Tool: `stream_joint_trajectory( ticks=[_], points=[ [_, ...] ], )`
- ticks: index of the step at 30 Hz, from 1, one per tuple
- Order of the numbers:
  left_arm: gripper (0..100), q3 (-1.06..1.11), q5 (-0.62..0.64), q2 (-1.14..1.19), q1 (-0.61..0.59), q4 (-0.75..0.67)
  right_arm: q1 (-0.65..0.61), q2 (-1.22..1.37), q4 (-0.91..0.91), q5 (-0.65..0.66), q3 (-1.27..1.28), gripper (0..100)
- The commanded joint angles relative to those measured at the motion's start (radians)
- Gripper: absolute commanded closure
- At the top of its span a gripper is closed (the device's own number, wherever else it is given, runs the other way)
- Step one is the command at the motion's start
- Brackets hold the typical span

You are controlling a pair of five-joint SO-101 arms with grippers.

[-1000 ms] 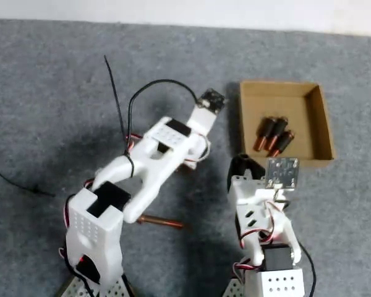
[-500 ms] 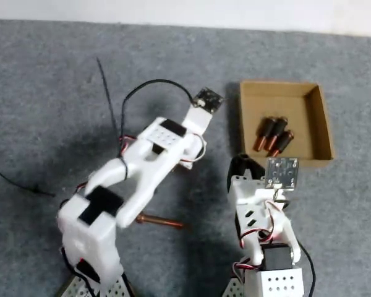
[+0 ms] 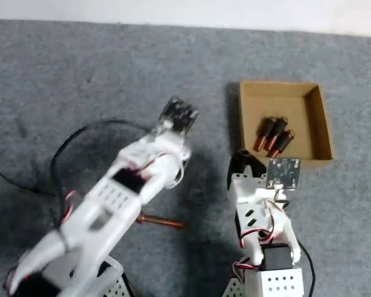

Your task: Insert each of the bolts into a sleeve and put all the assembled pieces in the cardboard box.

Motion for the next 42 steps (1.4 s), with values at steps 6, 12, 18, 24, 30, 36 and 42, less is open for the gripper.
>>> stream_joint_trajectory(
  ticks=[6,12,18,24,30,36,42],
  points=[
    [100,0.262,0.011,-0.562,0.004,-0.135,-0.12,-0.013,-0.038,0.094,0.051,99.4],
    [100,0.375,0.011,-0.857,0.004,-0.135,-0.205,-0.013,-0.101,0.164,0.07,99.4],
    [100,0.489,0.011,-1.13,0.002,-0.138,-0.298,-0.013,-0.105,0.167,0.073,99.4],
    [100,0.512,0.011,-1.274,-0.002,-0.138,-0.349,-0.013,-0.246,0.17,0.082,99.4],
    [99,0.506,0.143,-1.257,0.064,-0.138,-0.349,-0.013,-0.308,0.17,0.082,99.4],
    [99,0.519,0.41,-1.256,0.127,-0.262,-0.349,-0.013,-0.308,0.172,0.124,99.4],
    [99,0.653,0.422,-1.254,0.157,-0.531,-0.349,-0.013,-0.308,0.172,0.124,99.4]
  ],
)
